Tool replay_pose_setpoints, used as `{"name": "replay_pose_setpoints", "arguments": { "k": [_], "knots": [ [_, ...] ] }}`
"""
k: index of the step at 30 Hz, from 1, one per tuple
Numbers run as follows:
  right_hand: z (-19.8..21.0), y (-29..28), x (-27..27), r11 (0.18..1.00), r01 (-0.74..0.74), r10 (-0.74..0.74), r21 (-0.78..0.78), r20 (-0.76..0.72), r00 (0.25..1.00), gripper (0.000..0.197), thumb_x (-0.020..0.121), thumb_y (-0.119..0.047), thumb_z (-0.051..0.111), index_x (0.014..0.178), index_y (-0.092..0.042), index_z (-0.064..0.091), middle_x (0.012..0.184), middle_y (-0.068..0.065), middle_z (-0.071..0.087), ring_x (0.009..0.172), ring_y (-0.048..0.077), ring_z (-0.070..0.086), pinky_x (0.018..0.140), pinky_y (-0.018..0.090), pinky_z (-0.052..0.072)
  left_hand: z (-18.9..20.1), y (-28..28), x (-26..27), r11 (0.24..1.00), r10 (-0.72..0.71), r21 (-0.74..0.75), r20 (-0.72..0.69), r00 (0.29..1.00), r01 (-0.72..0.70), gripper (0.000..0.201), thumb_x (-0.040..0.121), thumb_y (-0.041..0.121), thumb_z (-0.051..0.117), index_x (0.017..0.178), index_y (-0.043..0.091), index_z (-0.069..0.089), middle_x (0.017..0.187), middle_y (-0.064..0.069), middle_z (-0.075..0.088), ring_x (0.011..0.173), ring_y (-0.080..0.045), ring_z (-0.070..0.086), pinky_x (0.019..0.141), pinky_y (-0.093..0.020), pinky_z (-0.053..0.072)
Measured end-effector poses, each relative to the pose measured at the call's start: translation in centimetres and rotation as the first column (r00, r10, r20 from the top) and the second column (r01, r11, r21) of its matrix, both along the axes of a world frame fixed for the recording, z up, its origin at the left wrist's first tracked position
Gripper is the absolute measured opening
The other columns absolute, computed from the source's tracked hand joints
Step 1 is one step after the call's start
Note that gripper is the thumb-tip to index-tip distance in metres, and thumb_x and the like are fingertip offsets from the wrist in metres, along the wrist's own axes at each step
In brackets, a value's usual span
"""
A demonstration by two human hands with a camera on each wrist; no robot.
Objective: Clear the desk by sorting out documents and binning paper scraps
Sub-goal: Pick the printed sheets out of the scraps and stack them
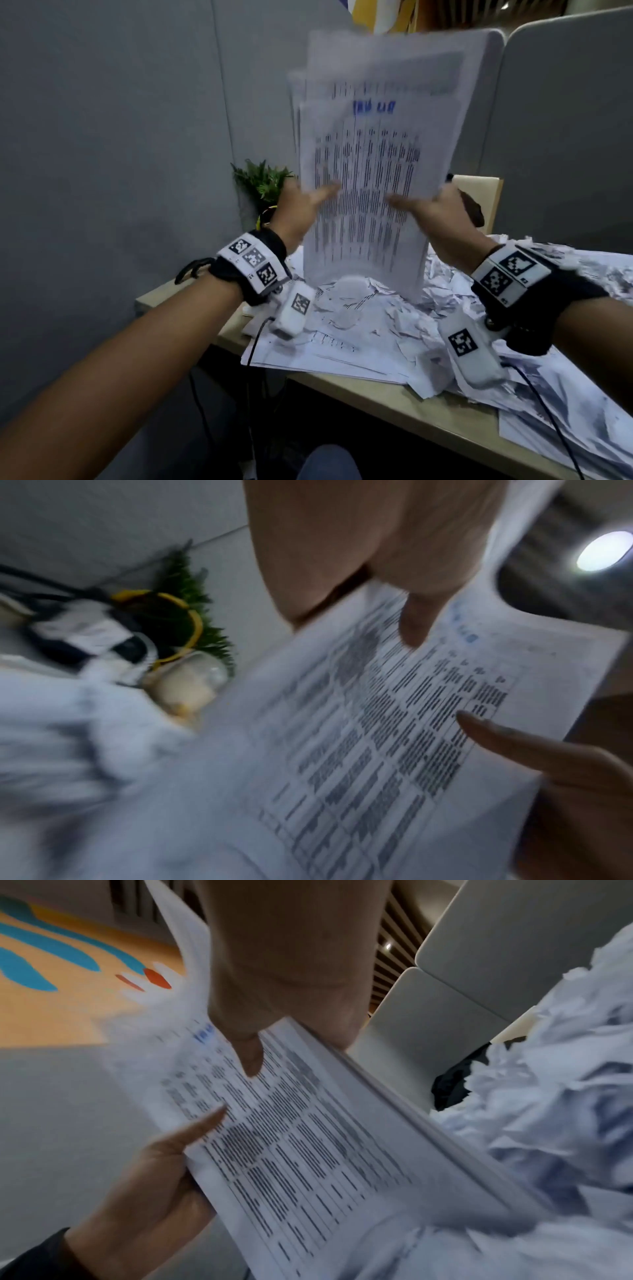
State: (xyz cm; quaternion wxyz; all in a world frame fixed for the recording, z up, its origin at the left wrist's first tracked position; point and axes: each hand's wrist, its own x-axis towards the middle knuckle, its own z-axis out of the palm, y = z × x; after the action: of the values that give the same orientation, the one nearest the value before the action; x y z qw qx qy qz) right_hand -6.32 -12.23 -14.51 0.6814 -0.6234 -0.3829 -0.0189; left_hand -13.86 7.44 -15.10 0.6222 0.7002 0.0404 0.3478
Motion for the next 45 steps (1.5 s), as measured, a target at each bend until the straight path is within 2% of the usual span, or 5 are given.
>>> {"name": "replay_pose_setpoints", "arguments": {
  "k": [13,20,30,40,45],
  "knots": [
    [-1.8,-0.6,1.7,0.96,0.269,-0.259,-0.083,0.109,0.96,0.014,0.089,-0.023,0.068,0.1,-0.014,0.068,0.103,0.016,0.07,0.092,0.031,0.069,0.081,0.05,0.058,-1.9,3.1,-1.3,0.917,-0.137,0.277,-0.455,0.88,0.286,0.066,0.077,0.058,0.064,0.129,0.02,0.052,0.115,0.003,0.063,0.102,-0.012,0.062,0.088,-0.034,0.053],
    [-1.3,-2.6,2.5,0.941,0.329,-0.333,0.076,0.045,0.942,0.008,0.084,-0.026,0.072,0.087,-0.02,0.067,0.101,0.019,0.07,0.089,0.029,0.067,0.083,0.058,0.055,-5.4,6.4,-0.4,0.634,0.408,0.61,-0.786,0.464,0.476,0.04,0.091,0.038,0.063,0.099,-0.001,0.062,0.097,-0.016,0.063,0.076,-0.025,0.057,0.058,-0.027,0.049],
    [-3.9,-3.6,3.1,0.953,0.303,-0.303,0.013,0.018,0.953,0.018,0.086,-0.023,0.074,0.095,-0.01,0.067,0.104,0.026,0.067,0.083,0.022,0.062,0.081,0.046,0.058,-5.2,4.8,1.6,0.582,0.575,0.652,-0.752,0.321,0.486,0.046,0.083,0.042,0.072,0.084,0.003,0.048,0.069,-0.004,0.043,0.061,-0.019,0.044,0.06,-0.031,0.039],
    [-1.8,-3.2,4.3,0.959,0.281,-0.271,-0.023,0.195,0.942,0.03,0.085,-0.021,0.072,0.089,0.008,0.066,0.091,0.022,0.068,0.077,0.022,0.061,0.072,0.05,0.056,-5.6,4.3,1.9,0.578,0.66,0.769,-0.638,0.397,0.273,0.068,0.089,0.035,0.067,0.141,0.002,0.04,0.146,-0.014,0.041,0.132,-0.03,0.042,0.106,-0.034,0.038],
    [-0.8,-3.7,5.2,0.932,0.346,-0.284,-0.107,0.378,0.881,0.029,0.088,-0.015,0.07,0.074,0.009,0.061,0.069,0.009,0.057,0.062,0.012,0.047,0.048,0.014,0.037,-3.5,4.2,2.4,0.592,0.649,0.796,-0.565,0.509,0.128,0.04,0.089,0.012,0.06,0.122,-0.007,0.052,0.128,-0.026,0.055,0.113,-0.043,0.053,0.081,-0.033,0.044]
  ]
}}
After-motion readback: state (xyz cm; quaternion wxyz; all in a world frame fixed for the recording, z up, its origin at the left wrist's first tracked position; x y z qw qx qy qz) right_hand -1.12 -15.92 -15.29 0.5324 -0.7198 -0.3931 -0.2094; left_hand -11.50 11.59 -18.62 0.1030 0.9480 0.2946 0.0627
